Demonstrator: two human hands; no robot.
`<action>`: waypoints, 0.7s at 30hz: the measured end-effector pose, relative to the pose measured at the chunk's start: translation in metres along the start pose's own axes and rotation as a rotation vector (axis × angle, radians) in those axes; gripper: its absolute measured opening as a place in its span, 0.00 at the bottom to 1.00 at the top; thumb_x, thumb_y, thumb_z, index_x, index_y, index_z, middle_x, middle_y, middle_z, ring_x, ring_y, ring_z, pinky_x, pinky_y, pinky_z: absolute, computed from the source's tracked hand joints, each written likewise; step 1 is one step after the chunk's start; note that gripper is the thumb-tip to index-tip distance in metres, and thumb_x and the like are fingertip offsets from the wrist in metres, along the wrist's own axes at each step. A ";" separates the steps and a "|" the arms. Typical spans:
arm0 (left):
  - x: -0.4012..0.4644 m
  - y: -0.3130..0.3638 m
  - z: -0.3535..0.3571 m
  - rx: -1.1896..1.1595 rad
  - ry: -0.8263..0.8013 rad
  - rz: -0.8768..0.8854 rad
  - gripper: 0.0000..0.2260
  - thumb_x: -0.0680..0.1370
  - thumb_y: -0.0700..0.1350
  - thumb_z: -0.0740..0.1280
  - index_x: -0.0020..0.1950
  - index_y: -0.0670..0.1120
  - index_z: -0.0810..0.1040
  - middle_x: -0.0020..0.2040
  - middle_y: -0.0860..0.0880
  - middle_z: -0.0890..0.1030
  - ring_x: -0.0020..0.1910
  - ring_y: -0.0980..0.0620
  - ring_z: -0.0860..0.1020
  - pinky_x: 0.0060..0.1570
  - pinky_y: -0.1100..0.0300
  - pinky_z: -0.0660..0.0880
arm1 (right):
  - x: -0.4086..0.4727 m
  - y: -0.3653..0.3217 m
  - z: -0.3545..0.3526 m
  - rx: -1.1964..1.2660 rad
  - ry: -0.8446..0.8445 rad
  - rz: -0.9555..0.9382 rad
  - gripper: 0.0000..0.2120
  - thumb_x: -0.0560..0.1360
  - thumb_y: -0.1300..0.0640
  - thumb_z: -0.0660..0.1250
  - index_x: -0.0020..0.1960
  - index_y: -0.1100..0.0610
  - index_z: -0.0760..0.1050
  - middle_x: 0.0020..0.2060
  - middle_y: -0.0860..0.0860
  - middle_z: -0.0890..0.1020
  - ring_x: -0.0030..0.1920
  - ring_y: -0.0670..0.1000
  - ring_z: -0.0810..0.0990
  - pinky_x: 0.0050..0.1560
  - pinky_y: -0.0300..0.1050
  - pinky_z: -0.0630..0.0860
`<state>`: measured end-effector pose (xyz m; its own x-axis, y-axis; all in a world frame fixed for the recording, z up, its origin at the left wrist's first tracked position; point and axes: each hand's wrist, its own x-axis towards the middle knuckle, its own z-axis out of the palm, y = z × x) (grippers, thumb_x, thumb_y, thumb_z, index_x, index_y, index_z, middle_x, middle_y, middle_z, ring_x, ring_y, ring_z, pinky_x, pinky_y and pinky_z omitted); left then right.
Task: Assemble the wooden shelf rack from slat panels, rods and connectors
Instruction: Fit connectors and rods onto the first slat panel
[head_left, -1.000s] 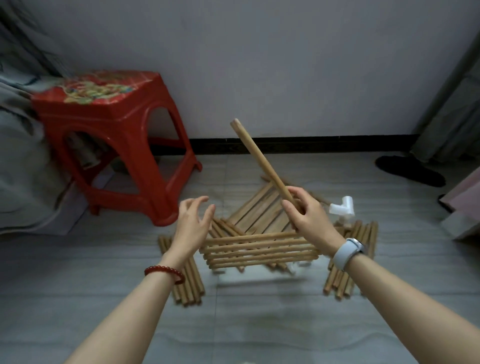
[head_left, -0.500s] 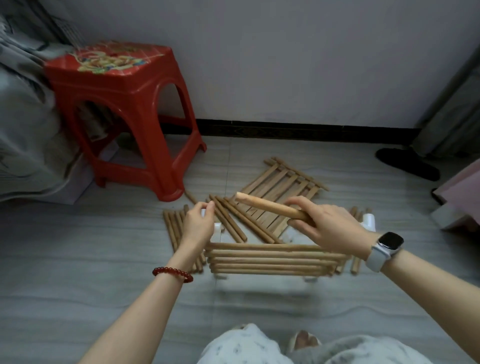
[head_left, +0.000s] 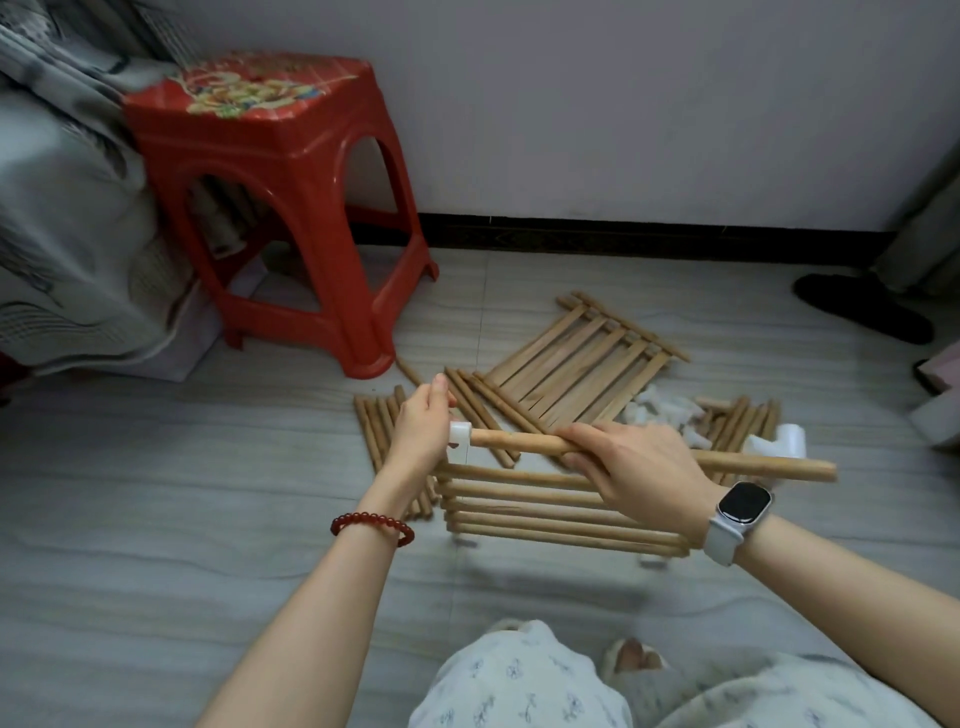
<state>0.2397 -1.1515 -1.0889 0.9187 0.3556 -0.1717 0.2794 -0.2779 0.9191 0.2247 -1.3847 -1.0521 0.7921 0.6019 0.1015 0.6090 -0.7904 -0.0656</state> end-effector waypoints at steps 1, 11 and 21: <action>0.000 -0.001 0.000 -0.005 -0.005 -0.004 0.17 0.82 0.55 0.52 0.39 0.51 0.73 0.37 0.51 0.75 0.36 0.53 0.74 0.33 0.59 0.68 | -0.001 0.000 0.001 0.002 0.019 0.007 0.17 0.80 0.42 0.50 0.66 0.42 0.67 0.45 0.43 0.78 0.40 0.47 0.77 0.29 0.40 0.57; -0.001 -0.004 0.000 -0.037 -0.005 -0.009 0.17 0.83 0.55 0.51 0.41 0.50 0.73 0.35 0.50 0.76 0.35 0.52 0.74 0.38 0.55 0.70 | -0.002 -0.006 -0.011 -0.035 0.150 -0.052 0.10 0.74 0.51 0.67 0.54 0.51 0.80 0.29 0.47 0.75 0.24 0.50 0.74 0.22 0.38 0.60; -0.010 -0.009 -0.001 -0.117 -0.059 0.001 0.17 0.83 0.53 0.50 0.40 0.49 0.71 0.29 0.53 0.75 0.28 0.55 0.71 0.31 0.57 0.67 | 0.015 -0.016 -0.004 -0.014 0.045 -0.136 0.18 0.79 0.42 0.52 0.60 0.48 0.73 0.38 0.47 0.79 0.32 0.51 0.77 0.29 0.41 0.63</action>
<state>0.2275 -1.1520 -1.0955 0.9346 0.3018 -0.1882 0.2473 -0.1712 0.9537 0.2272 -1.3636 -1.0459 0.6993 0.6982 0.1531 0.7099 -0.7035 -0.0340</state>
